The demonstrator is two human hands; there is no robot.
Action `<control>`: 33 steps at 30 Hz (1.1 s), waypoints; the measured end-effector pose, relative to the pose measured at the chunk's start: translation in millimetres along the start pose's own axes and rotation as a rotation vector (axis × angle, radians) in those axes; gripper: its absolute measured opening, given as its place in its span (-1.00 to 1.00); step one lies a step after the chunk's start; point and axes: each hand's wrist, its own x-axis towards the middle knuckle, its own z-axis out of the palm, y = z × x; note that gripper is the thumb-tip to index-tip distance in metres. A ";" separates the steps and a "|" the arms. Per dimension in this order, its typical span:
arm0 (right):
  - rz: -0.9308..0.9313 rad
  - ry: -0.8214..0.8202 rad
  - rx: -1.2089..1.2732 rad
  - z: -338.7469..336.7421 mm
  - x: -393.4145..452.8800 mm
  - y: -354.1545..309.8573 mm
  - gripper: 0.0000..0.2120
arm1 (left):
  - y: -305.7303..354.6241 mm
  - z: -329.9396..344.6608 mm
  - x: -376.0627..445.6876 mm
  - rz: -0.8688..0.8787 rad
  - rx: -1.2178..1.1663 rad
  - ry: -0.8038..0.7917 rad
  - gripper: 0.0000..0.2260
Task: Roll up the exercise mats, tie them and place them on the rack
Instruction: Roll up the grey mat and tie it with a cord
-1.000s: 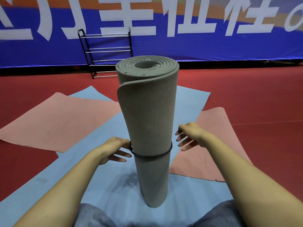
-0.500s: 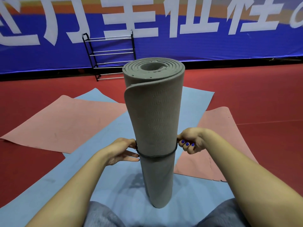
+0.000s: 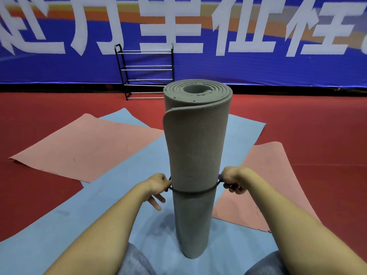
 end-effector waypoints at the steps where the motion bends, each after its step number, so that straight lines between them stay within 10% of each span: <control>1: 0.002 0.021 -0.054 5.6 2.0 0.1 -0.75 | 1.5 4.0 -1.6 -0.012 -0.007 0.018 -0.78; 10: -0.161 0.182 0.379 -21.5 -19.7 0.3 -0.69 | 25.9 -15.5 -16.0 0.345 -0.462 0.475 -0.91; 18: -0.570 0.272 0.827 -37.5 -74.7 -36.9 -0.71 | 74.0 -11.8 -103.0 1.066 -0.671 0.434 -0.40; 23: -0.683 0.357 0.923 -46.7 -102.5 -43.6 -0.66 | 77.0 11.1 -99.1 0.974 -0.370 0.447 0.03; 33: -0.752 0.529 0.484 -70.2 -154.2 -28.4 -0.56 | 71.7 21.7 -97.8 0.953 -0.378 0.357 0.22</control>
